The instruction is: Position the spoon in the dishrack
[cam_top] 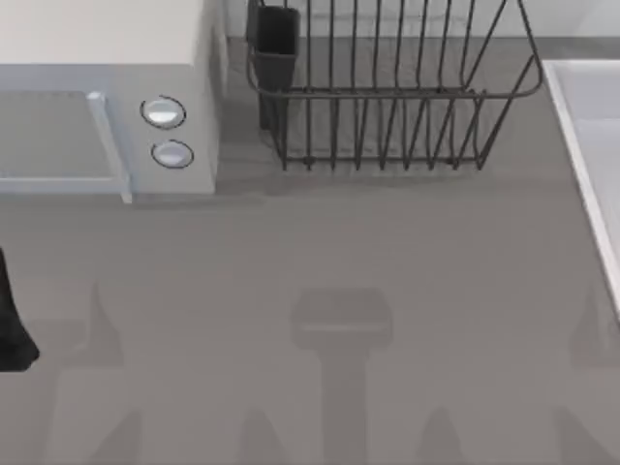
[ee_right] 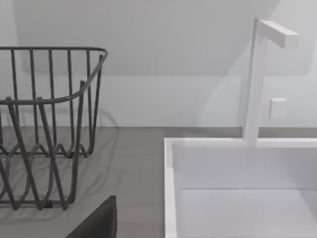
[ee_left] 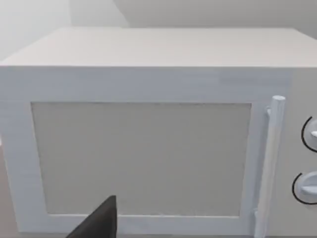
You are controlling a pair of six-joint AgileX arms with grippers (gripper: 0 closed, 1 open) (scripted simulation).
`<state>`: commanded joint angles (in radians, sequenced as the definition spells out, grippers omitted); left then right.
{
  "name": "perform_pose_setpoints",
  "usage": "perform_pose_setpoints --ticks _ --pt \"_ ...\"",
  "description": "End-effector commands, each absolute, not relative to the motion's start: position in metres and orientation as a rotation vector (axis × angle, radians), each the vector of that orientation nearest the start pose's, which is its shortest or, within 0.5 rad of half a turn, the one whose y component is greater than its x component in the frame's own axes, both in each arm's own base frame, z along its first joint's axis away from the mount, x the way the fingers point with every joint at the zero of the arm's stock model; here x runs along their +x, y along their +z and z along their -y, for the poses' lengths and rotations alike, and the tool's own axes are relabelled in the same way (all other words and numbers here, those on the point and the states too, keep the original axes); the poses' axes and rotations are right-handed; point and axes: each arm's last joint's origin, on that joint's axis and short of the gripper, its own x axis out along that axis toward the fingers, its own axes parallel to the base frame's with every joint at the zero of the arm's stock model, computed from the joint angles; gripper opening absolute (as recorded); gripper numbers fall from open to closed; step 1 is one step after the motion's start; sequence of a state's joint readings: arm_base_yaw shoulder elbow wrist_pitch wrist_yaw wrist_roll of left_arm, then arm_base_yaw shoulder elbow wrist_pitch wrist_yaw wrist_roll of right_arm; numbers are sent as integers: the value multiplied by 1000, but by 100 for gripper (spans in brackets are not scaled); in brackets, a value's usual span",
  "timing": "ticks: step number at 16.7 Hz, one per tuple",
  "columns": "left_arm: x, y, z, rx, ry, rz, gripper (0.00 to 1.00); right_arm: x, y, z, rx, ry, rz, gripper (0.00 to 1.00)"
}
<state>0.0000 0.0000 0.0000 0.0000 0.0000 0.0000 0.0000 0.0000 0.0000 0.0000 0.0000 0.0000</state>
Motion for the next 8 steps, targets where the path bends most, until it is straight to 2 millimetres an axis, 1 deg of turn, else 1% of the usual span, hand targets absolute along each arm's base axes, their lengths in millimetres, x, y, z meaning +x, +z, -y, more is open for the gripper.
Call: perform_pose_setpoints --ticks 4,6,8 --pt "106 160 1 0 0 0 100 106 164 3 -31 -13 -28 100" --pt "106 160 1 0 0 0 100 108 172 6 -102 -41 -98 100" --pt "106 160 1 0 0 0 100 112 181 12 -208 -73 -211 100"
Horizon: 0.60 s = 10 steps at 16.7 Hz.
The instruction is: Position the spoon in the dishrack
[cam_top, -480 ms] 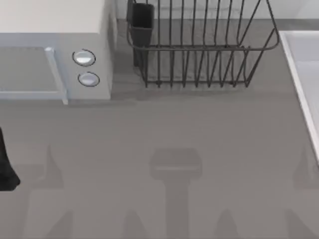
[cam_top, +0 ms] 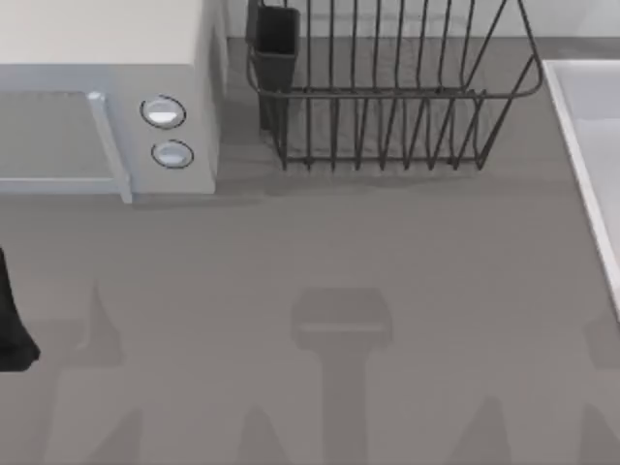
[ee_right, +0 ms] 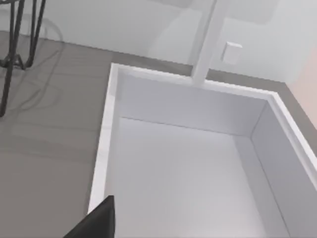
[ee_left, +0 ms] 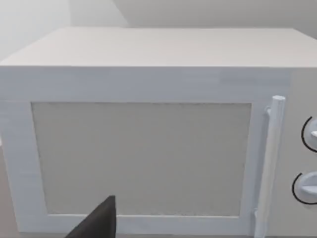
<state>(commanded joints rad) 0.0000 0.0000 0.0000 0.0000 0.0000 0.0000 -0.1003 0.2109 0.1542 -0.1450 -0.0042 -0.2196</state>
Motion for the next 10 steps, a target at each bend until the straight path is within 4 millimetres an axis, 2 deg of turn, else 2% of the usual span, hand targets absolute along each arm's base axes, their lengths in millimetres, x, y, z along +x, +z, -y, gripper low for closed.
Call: perform_pose_setpoints --ticks 5,10 --pt "106 160 1 0 0 0 100 135 204 38 -566 -56 -646 100" --pt "106 160 1 0 0 0 100 169 211 82 -846 226 -1105 100"
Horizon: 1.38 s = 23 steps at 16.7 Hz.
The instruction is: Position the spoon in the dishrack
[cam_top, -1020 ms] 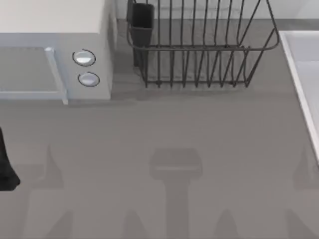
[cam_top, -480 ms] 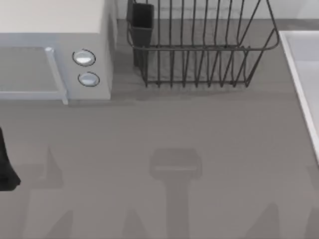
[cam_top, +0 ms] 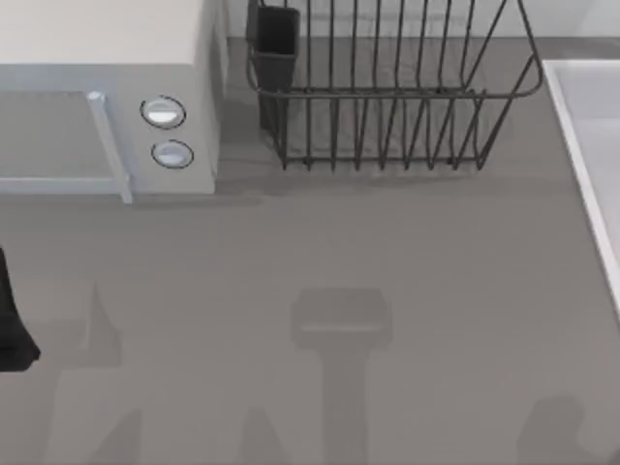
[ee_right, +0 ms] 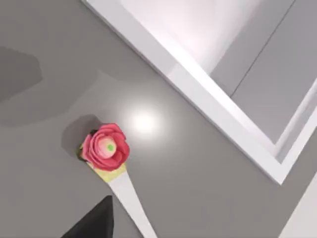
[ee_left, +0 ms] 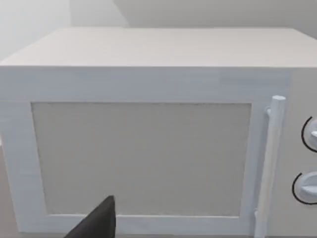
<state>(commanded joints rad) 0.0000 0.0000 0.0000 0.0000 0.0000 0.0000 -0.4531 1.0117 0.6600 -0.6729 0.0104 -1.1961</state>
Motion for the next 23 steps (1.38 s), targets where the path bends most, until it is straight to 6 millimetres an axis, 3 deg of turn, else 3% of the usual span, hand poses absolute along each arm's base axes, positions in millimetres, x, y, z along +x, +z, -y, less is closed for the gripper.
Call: perform_pose_setpoints --ticks 4,10,18,23 --pt "106 160 1 0 0 0 100 189 207 123 -911 533 -1312 100" --pt "106 160 1 0 0 0 100 203 194 168 -889 861 -1379 100" --pt "106 160 1 0 0 0 100 205 189 171 -886 892 -1378 100" --pt "106 160 1 0 0 0 100 208 141 175 -888 886 -1376 100"
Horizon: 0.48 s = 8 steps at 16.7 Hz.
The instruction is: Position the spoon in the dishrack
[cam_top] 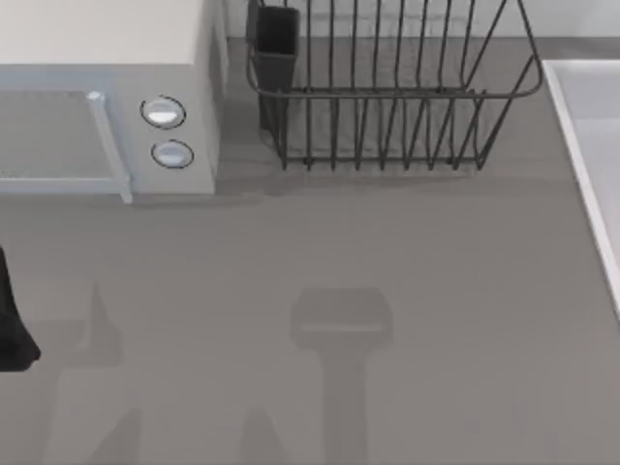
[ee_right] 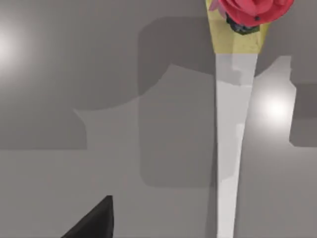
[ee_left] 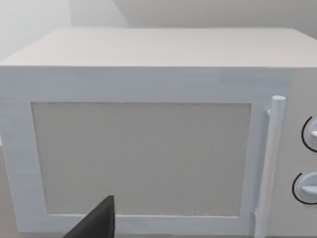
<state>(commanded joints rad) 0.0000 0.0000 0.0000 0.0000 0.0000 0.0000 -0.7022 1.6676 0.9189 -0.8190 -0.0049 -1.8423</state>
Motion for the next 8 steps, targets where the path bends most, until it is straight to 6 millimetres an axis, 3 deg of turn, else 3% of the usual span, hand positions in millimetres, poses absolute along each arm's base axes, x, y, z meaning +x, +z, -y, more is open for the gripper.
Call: perform_pose_setpoints --ticks 4,8 --pt "106 160 1 0 0 0 100 206 100 173 -888 886 -1376 100" --pt "106 160 1 0 0 0 100 204 93 172 -885 890 -1378 100"
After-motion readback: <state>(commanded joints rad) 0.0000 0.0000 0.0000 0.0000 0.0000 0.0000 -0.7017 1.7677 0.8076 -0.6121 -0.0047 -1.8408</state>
